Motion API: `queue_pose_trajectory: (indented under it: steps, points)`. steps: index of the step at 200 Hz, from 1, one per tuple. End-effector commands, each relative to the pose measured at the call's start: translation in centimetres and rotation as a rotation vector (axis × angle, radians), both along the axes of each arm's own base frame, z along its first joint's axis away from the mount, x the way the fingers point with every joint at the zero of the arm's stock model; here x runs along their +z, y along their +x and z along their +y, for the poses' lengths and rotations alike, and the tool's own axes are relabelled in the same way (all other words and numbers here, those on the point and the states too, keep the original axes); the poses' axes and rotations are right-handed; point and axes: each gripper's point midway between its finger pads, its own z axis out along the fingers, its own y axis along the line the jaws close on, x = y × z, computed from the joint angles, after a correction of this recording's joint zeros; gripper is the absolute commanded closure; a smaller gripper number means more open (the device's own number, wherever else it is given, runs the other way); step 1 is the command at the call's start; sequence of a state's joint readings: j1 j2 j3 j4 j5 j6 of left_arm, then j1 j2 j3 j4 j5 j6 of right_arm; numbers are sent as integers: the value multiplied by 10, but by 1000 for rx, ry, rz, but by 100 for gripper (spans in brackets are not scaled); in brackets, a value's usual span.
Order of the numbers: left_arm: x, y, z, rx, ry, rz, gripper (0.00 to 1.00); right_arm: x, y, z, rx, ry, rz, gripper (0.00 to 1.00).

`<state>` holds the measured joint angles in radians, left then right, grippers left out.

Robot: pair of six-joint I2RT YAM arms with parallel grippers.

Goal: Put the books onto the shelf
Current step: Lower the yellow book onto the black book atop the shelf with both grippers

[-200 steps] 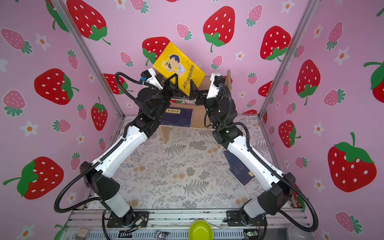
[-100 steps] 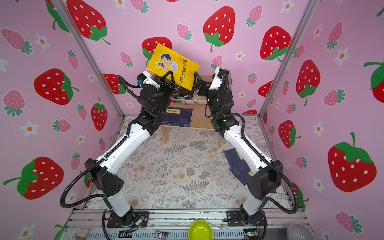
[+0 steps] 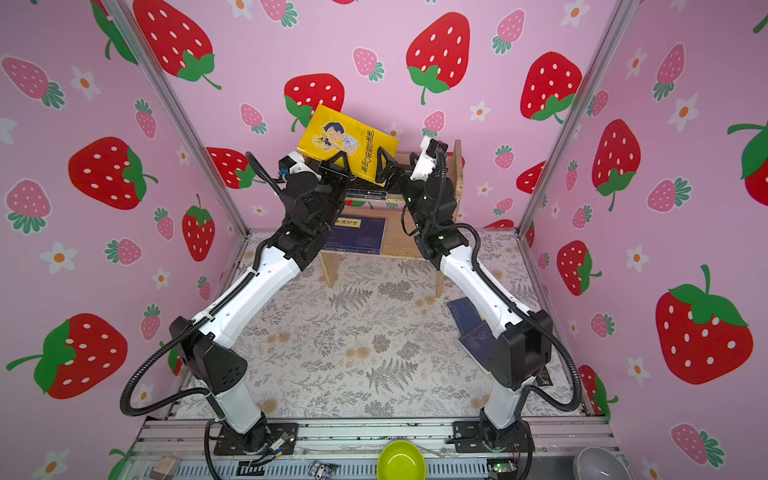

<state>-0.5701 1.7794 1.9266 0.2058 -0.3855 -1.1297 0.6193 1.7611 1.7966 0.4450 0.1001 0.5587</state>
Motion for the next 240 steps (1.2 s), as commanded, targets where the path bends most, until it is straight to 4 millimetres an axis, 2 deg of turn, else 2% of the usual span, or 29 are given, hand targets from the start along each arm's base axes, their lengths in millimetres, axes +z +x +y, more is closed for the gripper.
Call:
queue_pose_trajectory:
  steps: [1, 104, 135, 200, 240]
  points:
    - [34, -11, 11, -2, -115, -80, 100, 9, -1, 3, 34, 49, -3, 3]
    - [15, -16, -2, -21, -123, -27, 100, -20, 17, 13, 16, 40, 101, 13]
    - [17, -26, -1, 8, -100, -38, 100, -23, 19, 17, 29, 40, 109, 14]
    - [14, -30, 4, 37, -105, -52, 100, -31, 22, 28, 64, 41, 130, 17]
    - [15, -31, 7, 48, -109, -51, 100, -25, 13, 29, 92, 35, 113, 12]
